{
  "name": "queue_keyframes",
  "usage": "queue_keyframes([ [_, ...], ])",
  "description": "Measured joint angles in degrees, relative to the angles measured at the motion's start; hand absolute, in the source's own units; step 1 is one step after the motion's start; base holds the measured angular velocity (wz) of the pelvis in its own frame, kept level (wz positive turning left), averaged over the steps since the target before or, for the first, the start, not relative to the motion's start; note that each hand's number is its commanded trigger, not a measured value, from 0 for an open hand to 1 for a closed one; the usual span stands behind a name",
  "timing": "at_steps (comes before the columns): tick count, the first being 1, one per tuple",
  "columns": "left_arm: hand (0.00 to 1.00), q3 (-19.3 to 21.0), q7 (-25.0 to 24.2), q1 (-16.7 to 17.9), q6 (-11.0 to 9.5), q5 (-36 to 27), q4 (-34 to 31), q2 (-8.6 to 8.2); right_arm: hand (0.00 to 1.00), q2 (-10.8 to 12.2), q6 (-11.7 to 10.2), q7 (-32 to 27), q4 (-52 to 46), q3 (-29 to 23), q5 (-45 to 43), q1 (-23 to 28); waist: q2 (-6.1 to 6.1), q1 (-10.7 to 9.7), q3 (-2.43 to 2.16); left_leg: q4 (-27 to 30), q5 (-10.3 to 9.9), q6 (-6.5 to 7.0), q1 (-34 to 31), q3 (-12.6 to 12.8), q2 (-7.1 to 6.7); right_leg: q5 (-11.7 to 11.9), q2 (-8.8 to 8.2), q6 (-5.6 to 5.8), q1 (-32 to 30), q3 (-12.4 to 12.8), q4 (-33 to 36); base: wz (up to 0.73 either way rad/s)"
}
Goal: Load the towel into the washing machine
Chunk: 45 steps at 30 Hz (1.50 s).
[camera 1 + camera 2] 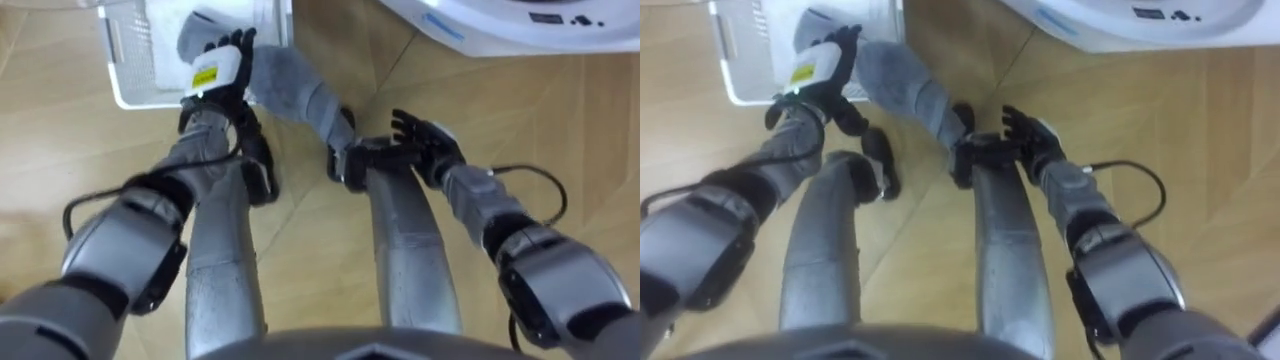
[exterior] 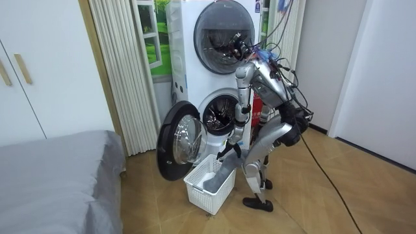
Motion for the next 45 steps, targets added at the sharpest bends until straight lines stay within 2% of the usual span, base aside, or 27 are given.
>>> queue_keyframes([
  [4,0.00,-1.5,1.0,-0.7,-0.1,0.8,0.0,0.50,0.00,0.2,-0.1,0.7,-0.1,0.1,3.9,-0.2,-0.01,-0.8,0.01,2.6,-1.7,0.20,-1.7,0.0,0.90,-1.1,0.41,0.13,-1.5,0.1,1.9,-0.10],
  [9,0.00,-2.8,1.5,-1.1,-0.2,1.2,-0.1,1.31,0.00,0.2,0.0,1.0,0.0,1.7,5.0,-1.1,-0.09,-1.0,0.05,4.2,-2.6,0.20,-2.7,-0.1,0.98,-1.9,0.48,0.25,-2.4,0.1,3.4,-0.03],
  [11,0.00,-3.5,1.6,-1.2,-0.1,1.2,-0.1,1.68,0.00,0.2,0.0,1.2,0.0,2.2,5.0,-1.6,-0.23,-0.9,0.14,4.8,-2.9,0.21,-3.3,-0.2,1.12,-2.1,0.47,0.19,-3.0,0.0,3.8,0.00],
  [12,0.00,-3.7,1.6,-1.2,-0.1,1.2,-0.1,1.71,0.00,0.2,0.0,1.6,0.1,2.5,5.2,-1.9,-0.50,-1.0,0.36,4.8,-2.9,0.21,-3.4,-0.2,1.14,-2.1,0.47,0.17,-3.2,0.0,3.9,0.00],
  [13,0.09,-4.0,1.6,-1.3,-0.1,1.2,-0.1,1.73,0.00,0.1,0.0,1.8,0.1,2.6,5.3,-2.0,-0.62,-1.1,0.43,4.9,-2.9,0.21,-3.6,-0.2,1.13,-2.1,0.47,0.18,-3.3,0.1,4.0,0.00],
  [14,0.83,-4.8,1.4,-1.5,-0.1,1.2,0.0,1.84,0.00,0.1,-0.1,2.3,0.0,2.8,5.6,-2.2,-0.85,-1.4,0.56,5.0,-2.9,0.22,-4.1,-0.3,1.13,-2.2,0.44,0.20,-3.9,0.1,4.1,0.04],
  [15,1.00,-4.8,0.9,-1.7,-0.1,1.3,0.0,1.83,0.00,0.2,-0.4,2.7,0.0,2.8,5.8,-2.6,-1.16,-1.7,0.74,5.1,-2.9,0.23,-4.6,-0.3,1.03,-2.2,0.26,0.20,-4.4,0.1,4.3,0.06],
  [19,1.00,-5.9,-2.2,-1.8,-0.1,1.1,0.0,1.84,0.00,0.2,-1.3,3.5,0.0,2.7,6.1,-3.2,-1.33,-2.9,0.88,5.8,-3.2,0.45,-5.7,-0.2,0.95,-2.7,-0.24,0.23,-5.5,0.0,5.5,0.03],
  [22,1.00,-7.2,-3.7,-2.1,-0.1,-0.3,-0.2,2.01,0.00,0.2,-1.3,4.0,0.0,2.7,6.1,-3.9,-1.98,-3.0,1.16,6.2,-3.4,0.57,-5.9,-0.2,0.88,-3.1,-0.38,0.36,-5.9,0.2,6.0,0.03],
  [25,1.00,-7.2,-5.6,-3.8,0.0,-1.3,-0.5,2.93,0.00,0.2,-1.2,4.3,0.0,2.7,6.0,-4.2,-2.06,-3.1,1.13,6.2,-3.4,0.61,-6.1,-0.2,0.86,-3.1,-0.41,0.36,-6.0,0.1,5.9,0.00],
  [29,1.00,-7.7,-9.0,-3.8,0.2,-2.7,-1.1,4.07,0.00,0.2,-1.2,4.3,0.0,2.7,5.4,-4.2,-2.17,-3.5,1.04,5.9,-3.4,0.62,-6.0,-0.2,0.81,-3.1,-0.41,0.37,-5.9,0.1,5.6,0.00],
  [34,1.00,-12.2,-14.3,-3.4,0.8,-4.5,-1.1,4.33,0.00,0.5,-1.1,4.3,0.1,3.3,5.1,-4.3,-2.31,-3.4,0.94,5.5,-3.4,0.65,-5.2,0.1,0.82,-3.1,-0.45,0.38,-5.2,0.3,5.4,0.00],
  [36,1.00,-13.9,-16.3,-2.6,1.1,-5.0,-1.1,4.13,0.00,0.8,-1.1,4.2,0.3,3.8,5.1,-4.3,-2.45,-3.4,0.84,4.9,-3.4,0.68,-4.2,0.6,0.82,-3.1,-0.50,0.43,-4.7,0.6,5.0,-0.02],
  [41,1.00,-14.9,-21.3,0.1,1.4,-4.9,-1.1,1.79,0.00,1.2,-1.2,4.2,1.5,4.3,3.9,-4.0,-2.57,-3.0,0.74,3.3,-3.2,0.68,-1.6,1.6,0.82,-3.0,-0.30,0.52,-2.9,1.5,4.2,-0.02],
  [45,1.00,-14.9,-22.4,0.8,1.2,-4.9,-1.1,0.80,0.00,1.2,-1.2,4.3,3.5,4.4,3.8,-3.9,-2.53,-2.6,0.71,2.7,-3.1,0.58,-0.1,1.6,0.87,-3.0,-0.17,0.57,-1.4,1.5,3.5,0.00],
])
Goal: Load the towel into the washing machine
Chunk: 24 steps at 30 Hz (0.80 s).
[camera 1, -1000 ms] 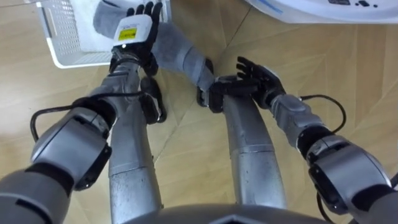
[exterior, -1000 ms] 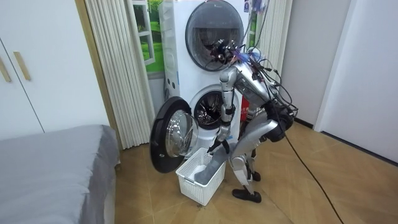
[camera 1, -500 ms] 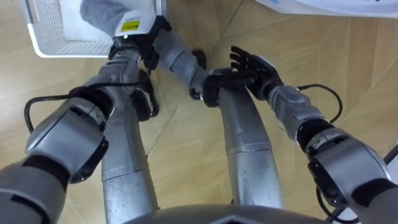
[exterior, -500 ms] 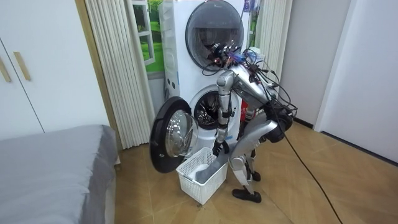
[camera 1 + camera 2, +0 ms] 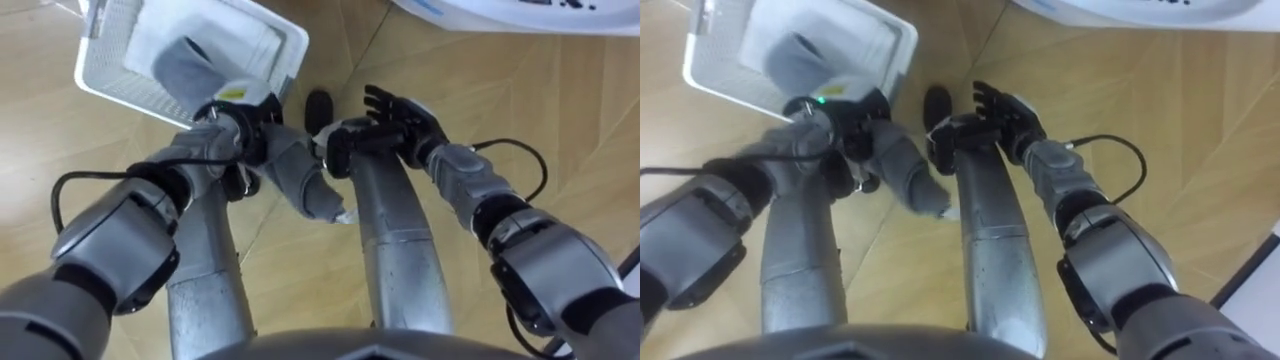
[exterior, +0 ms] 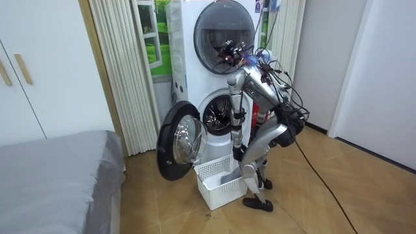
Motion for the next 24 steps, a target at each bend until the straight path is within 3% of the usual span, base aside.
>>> queue_keyframes([
  [3,1.00,-0.1,0.4,0.8,-0.3,0.7,0.0,-0.56,0.00,0.0,-0.1,0.0,0.9,0.6,0.8,0.5,0.05,0.1,-0.03,-1.4,0.3,0.04,2.3,0.0,-0.02,0.3,0.06,0.20,2.4,-0.1,-1.4,0.00],
  [7,1.00,0.1,2.1,2.8,-0.8,2.0,0.0,-1.03,0.00,-0.1,-0.1,-0.2,1.4,0.8,2.3,3.3,0.82,0.4,-0.77,-3.5,0.4,0.01,7.3,0.1,0.01,0.8,0.62,0.63,7.5,0.0,-4.1,-0.06],
  [10,1.00,1.7,3.9,3.8,-0.9,4.1,0.0,-1.27,0.00,-0.3,0.0,-0.2,2.2,0.4,0.3,4.6,1.22,0.7,-0.99,-4.9,0.5,0.13,10.9,0.5,-0.10,0.9,0.41,0.74,11.0,-0.1,-5.3,-0.02],
  [13,1.00,3.8,7.3,4.1,-1.4,4.6,-0.4,-1.33,0.00,-1.7,0.0,-0.1,2.3,0.6,-0.2,6.0,2.13,2.1,-1.16,-6.5,0.7,0.13,14.1,0.6,-0.02,1.5,0.75,1.00,14.3,-0.1,-7.3,-0.04],
  [17,1.00,5.9,11.8,4.5,-2.6,4.3,-2.2,0.03,0.00,-3.7,0.0,-0.6,1.4,1.0,-0.2,8.5,3.08,3.3,-1.12,-8.9,1.2,0.20,18.9,1.0,-0.16,2.0,0.88,1.24,19.0,0.0,-9.6,0.00],
  [21,1.00,10.2,14.3,5.1,-3.7,-0.8,-4.8,0.90,0.00,-3.7,-0.1,-1.3,1.4,-0.2,-2.4,9.3,3.36,3.4,-1.09,-10.8,1.6,-0.06,22.1,0.9,-0.43,2.1,0.79,1.28,22.1,-0.2,-11.1,0.03],
  [24,1.00,11.5,15.3,5.9,-4.9,-11.5,-8.0,0.69,0.00,-3.7,-0.1,-1.9,0.9,-0.2,-2.9,9.2,3.45,3.7,-1.08,-11.4,1.7,-0.10,23.3,1.4,-0.65,2.1,0.60,1.29,22.9,0.0,-11.1,-0.03],
])
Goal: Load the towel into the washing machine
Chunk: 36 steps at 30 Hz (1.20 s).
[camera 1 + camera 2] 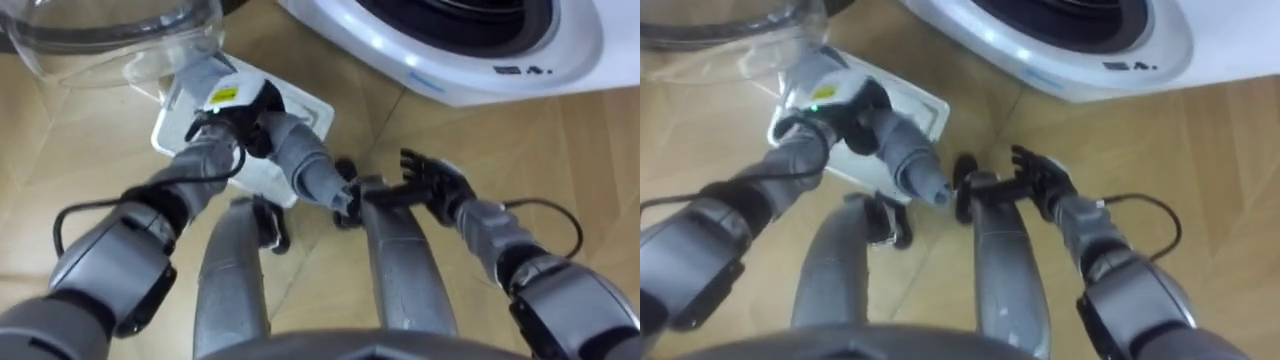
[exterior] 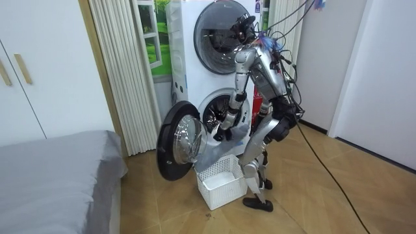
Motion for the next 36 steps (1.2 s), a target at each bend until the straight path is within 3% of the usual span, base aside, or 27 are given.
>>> queue_keyframes([
  [1,1.00,0.1,-0.3,0.5,-1.1,-6.1,-1.0,-0.01,0.00,0.0,0.0,-0.3,-0.5,0.1,-0.7,0.1,0.05,0.0,-0.03,-0.1,0.0,0.00,0.1,0.0,-0.03,0.0,-0.06,0.00,0.1,0.0,-0.1,0.00],
  [3,1.00,1.0,-3.2,1.9,-1.3,-17.1,-4.1,-1.02,0.00,0.0,0.0,-0.7,-2.2,-0.3,-4.5,0.0,0.06,-0.1,-0.04,-0.1,0.0,0.04,0.1,-0.2,-0.15,0.0,-0.18,0.01,0.2,-0.2,-0.1,0.05],
  [4,1.00,1.0,-4.3,2.1,-1.3,-19.7,-4.5,-1.34,0.00,0.1,0.0,-0.7,-2.6,-0.3,-5.3,0.0,0.04,0.0,-0.05,-0.1,0.1,0.07,0.1,-0.2,-0.20,0.0,-0.22,0.01,0.2,-0.2,-0.1,0.04],
  [6,1.00,1.0,-7.9,2.6,-1.4,-27.7,-4.8,-2.32,0.00,0.3,0.1,-0.7,-3.6,-0.3,-7.1,0.0,0.01,0.2,-0.08,-0.1,0.1,0.19,0.2,-0.3,-0.35,0.0,-0.44,0.07,0.3,-0.3,0.0,0.03],
  [8,1.00,0.6,-13.5,4.6,-1.3,-41.0,-6.0,-3.28,0.00,0.7,0.1,-0.8,-5.4,-0.4,-9.3,0.3,-0.28,0.5,-0.26,0.0,0.2,0.26,0.2,-0.3,-0.34,0.0,-0.52,0.07,0.4,-0.5,0.0,0.04],
  [10,1.00,-0.1,-17.3,5.3,-1.2,-50.0,-6.0,-4.08,0.00,1.0,0.2,-1.1,-6.1,-0.4,-10.6,0.2,-0.43,0.9,-0.35,0.1,0.2,0.31,0.1,-0.4,-0.34,0.0,-0.60,0.08,0.5,-0.7,0.0,0.02],
  [12,1.00,-0.1,-21.3,6.0,-0.8,-57.5,-6.0,-4.62,0.00,1.7,0.2,-1.5,-7.1,-0.6,-12.1,0.2,-0.88,1.2,-0.64,0.1,0.3,0.26,0.1,-0.6,-0.35,0.0,-0.63,0.06,0.5,-0.8,0.0,0.02],
  [14,1.00,-0.4,-25.8,7.7,-0.7,-65.9,-6.0,-4.83,0.00,3.0,0.2,-1.5,-8.6,-1.1,-14.4,0.7,-1.78,1.1,-1.45,-0.6,0.9,-0.01,0.2,-1.0,-0.26,0.4,-0.54,-0.25,0.9,-1.4,-0.9,0.06],
  [17,1.00,-1.6,-30.2,8.9,1.0,-73.4,-6.0,-4.89,0.00,3.2,0.6,-1.6,-9.5,-1.2,-15.6,1.2,-1.99,1.3,-1.73,-0.9,1.1,-0.27,0.6,-2.3,-0.21,0.7,-0.37,-0.44,2.4,-2.8,-2.2,0.12],
  [19,1.00,-1.8,-32.4,10.1,2.4,-77.5,-6.0,-4.90,0.00,3.3,2.1,-1.8,-10.6,-1.8,-16.1,1.5,-2.26,1.6,-2.06,-1.5,1.3,-0.30,1.1,-2.3,-0.14,1.0,-0.22,-0.42,3.0,-2.9,-3.0,0.03],
  [23,1.00,-1.7,-36.8,12.2,5.5,-85.3,-6.0,-5.85,0.00,4.5,2.7,-2.0,-11.3,-4.3,-17.4,2.0,-2.18,2.6,-2.34,-2.4,1.6,-0.20,2.2,-2.0,-0.14,1.5,-0.07,-0.31,4.0,-2.9,-4.0,-0.04],
  [29,1.00,-1.5,-38.8,13.5,8.0,-93.3,-6.0,-7.60,0.00,5.2,3.1,-3.2,-11.8,-5.8,-17.5,2.0,-2.13,2.9,-2.38,-2.6,1.7,-0.29,2.2,-2.1,-0.13,1.5,0.03,-0.30,4.0,-2.9,-4.2,0.00],
  [32,1.00,-1.5,-39.5,14.9,9.0,-96.7,-6.5,-8.06,0.00,5.2,4.1,-4.4,-14.4,-5.8,-18.8,3.5,-2.08,3.0,-2.87,-3.1,1.8,-0.49,2.0,-2.1,0.05,1.8,0.35,-0.45,4.0,-2.8,-5.0,-0.04],
  [33,1.00,-1.5,-39.6,15.1,9.2,-97.2,-6.5,-8.21,0.10,5.2,4.3,-4.5,-14.9,-5.8,-19.3,3.8,-2.08,3.1,-2.97,-3.1,1.9,-0.50,2.0,-2.2,0.07,1.8,0.37,-0.45,4.0,-2.8,-5.0,0.00],
  [34,1.00,-1.5,-39.6,15.3,9.6,-98.9,-6.5,-8.48,0.47,5.2,4.9,-4.7,-15.5,-5.8,-19.5,4.0,-2.05,3.4,-3.18,-3.2,1.9,-0.55,2.0,-2.1,0.11,1.8,0.40,-0.45,4.0,-2.8,-5.0,0.00],
  [35,1.00,-1.5,-39.8,15.4,10.1,-100.4,-6.5,-8.77,0.93,5.3,5.2,-4.9,-15.6,-6.0,-19.4,3.8,-2.06,3.5,-3.34,-3.4,1.9,-0.61,2.1,-2.1,0.11,1.8,0.40,-0.47,4.0,-2.8,-5.1,0.00],
  [36,1.00,-1.5,-39.9,15.4,10.2,-101.1,-6.5,-8.98,1.00,5.3,5.2,-5.0,-15.6,-6.2,-19.4,3.7,-2.05,3.6,-3.37,-3.4,2.0,-0.64,2.1,-2.1,0.10,1.8,0.40,-0.49,4.0,-2.8,-5.1,0.00],
])
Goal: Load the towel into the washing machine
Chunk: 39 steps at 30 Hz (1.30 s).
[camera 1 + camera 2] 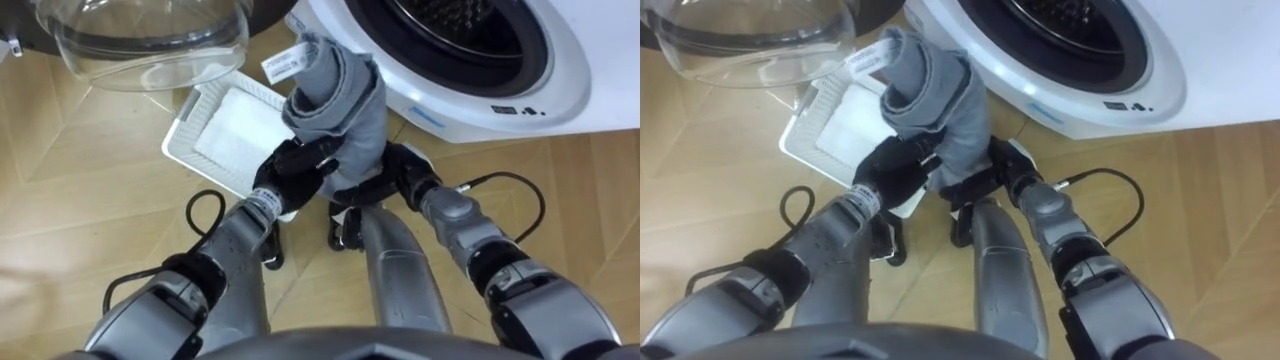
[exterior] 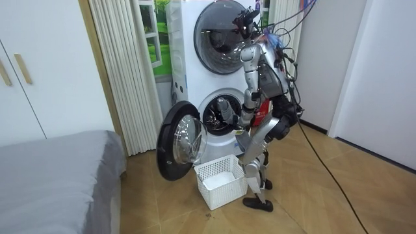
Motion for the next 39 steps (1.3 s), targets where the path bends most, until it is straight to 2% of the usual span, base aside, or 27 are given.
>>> queue_keyframes([
  [2,1.00,0.0,0.0,0.2,0.4,-2.0,-0.5,-0.71,1.00,0.0,0.5,-1.5,0.1,-0.1,0.4,-0.2,0.06,0.8,-0.05,-0.1,0.1,-0.10,0.0,0.0,-0.02,0.0,0.00,-0.04,0.0,-0.2,0.1,0.00],
  [6,1.00,-0.1,0.0,1.9,1.1,-4.6,-4.4,-0.91,1.00,0.0,1.2,-4.0,0.2,0.1,1.0,-0.2,0.08,1.2,-0.07,-0.4,0.4,-0.10,0.1,-0.1,-0.12,0.1,-0.14,-0.17,0.1,-0.2,-0.1,0.03],
  [12,1.00,0.0,0.8,1.9,1.8,-4.6,-5.1,-2.02,1.00,-0.2,1.3,-6.7,0.2,0.0,0.9,1.0,0.22,1.2,-0.16,-1.8,1.1,-0.37,0.8,-0.1,-0.23,0.5,-0.19,-0.46,0.7,-0.5,-1.1,0.00],
  [14,1.00,-0.1,1.1,1.9,1.8,-4.6,-5.1,-2.51,1.00,-0.3,1.2,-6.9,0.2,0.0,0.7,1.4,0.61,1.0,-0.40,-2.3,1.3,-0.55,1.2,-0.3,-0.14,0.6,-0.11,-0.64,1.3,-0.9,-1.8,0.04],
  [16,1.00,-0.1,1.3,1.9,1.8,-4.6,-5.1,-2.63,1.00,-0.4,1.2,-7.0,0.2,0.0,0.7,1.5,0.63,1.0,-0.40,-2.6,1.4,-0.64,1.6,-0.3,-0.12,0.6,-0.07,-0.65,1.6,-0.9,-2.0,0.00],
  [17,0.91,0.0,1.4,1.9,1.8,-4.6,-5.1,-2.62,1.00,-0.4,1.2,-7.0,0.2,0.0,0.7,1.6,0.63,1.0,-0.39,-2.8,1.4,-0.68,1.9,-0.3,-0.15,0.6,-0.07,-0.66,1.9,-1.0,-2.1,0.00],
  [18,0.00,0.0,1.4,1.9,1.8,-4.7,-5.1,-2.62,1.00,-0.4,1.2,-7.0,0.2,0.0,0.7,1.6,0.63,1.0,-0.39,-2.9,1.4,-0.71,2.0,-0.3,-0.18,0.6,-0.08,-0.66,1.9,-1.0,-2.1,0.00],
  [25,0.00,0.5,1.9,2.1,1.9,-6.1,-5.1,-2.92,1.00,-0.3,1.3,-7.7,0.3,-0.7,0.7,2.4,0.97,1.5,-0.26,-3.2,1.5,-0.76,2.0,-0.3,-0.17,0.6,0.03,-0.69,2.0,-0.9,-2.4,0.00],
  [30,0.00,3.0,1.9,2.0,1.7,-6.6,-5.1,-3.01,1.00,-0.3,2.6,-8.8,0.2,-2.9,1.6,3.1,1.74,3.2,0.14,-3.5,1.5,-0.76,2.0,-0.3,-0.15,0.6,0.08,-0.69,2.0,-0.9,-2.7,0.00],
  [34,0.00,6.3,3.1,2.5,1.2,-2.7,-4.1,-0.57,1.00,-0.8,3.6,-9.3,1.9,-4.3,4.7,3.2,1.94,5.4,0.26,-4.4,1.7,-1.01,2.5,0.0,-0.31,0.5,0.13,-0.79,2.0,-0.6,-2.9,-0.02],
  [36,0.00,7.4,5.2,3.1,1.1,2.6,-3.6,1.17,1.00,-1.1,4.2,-9.4,2.3,-4.4,7.8,3.2,2.03,5.7,0.32,-4.7,1.7,-1.11,2.3,-0.2,-0.41,0.4,0.18,-0.84,1.9,-0.7,-3.1,0.03],
  [37,0.00,8.7,7.3,3.6,1.1,7.5,-3.3,2.16,1.00,-1.4,4.9,-9.3,2.3,-4.5,9.9,3.3,2.04,5.7,0.33,-5.0,1.8,-1.21,2.3,-0.3,-0.40,0.4,0.14,-0.85,1.9,-0.8,-3.4,0.05],
  [39,0.00,9.4,10.5,4.9,1.0,13.9,-3.1,3.36,1.00,-2.4,5.4,-9.3,2.3,-4.5,13.2,3.7,2.11,5.8,0.31,-5.4,1.8,-1.20,2.3,-0.3,-0.44,0.4,0.14,-0.84,1.9,-0.9,-3.7,0.02],
])
